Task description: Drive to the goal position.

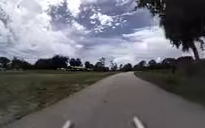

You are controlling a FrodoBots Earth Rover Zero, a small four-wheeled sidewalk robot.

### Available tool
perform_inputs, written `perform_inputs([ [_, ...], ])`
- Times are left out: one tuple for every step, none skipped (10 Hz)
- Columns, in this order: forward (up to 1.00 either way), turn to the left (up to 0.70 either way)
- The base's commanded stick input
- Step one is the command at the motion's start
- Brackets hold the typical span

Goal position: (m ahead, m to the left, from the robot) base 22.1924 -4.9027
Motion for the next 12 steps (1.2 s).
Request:
perform_inputs([
  [0.70,0.00],
  [0.70,0.00],
  [0.70,0.00],
  [0.75,0.00],
  [0.84,0.00],
  [0.85,-0.11],
  [0.85,-0.33],
  [0.85,-0.34],
  [0.85,-0.34],
  [0.85,-0.03],
  [0.85,0.00],
  [0.85,0.00],
])
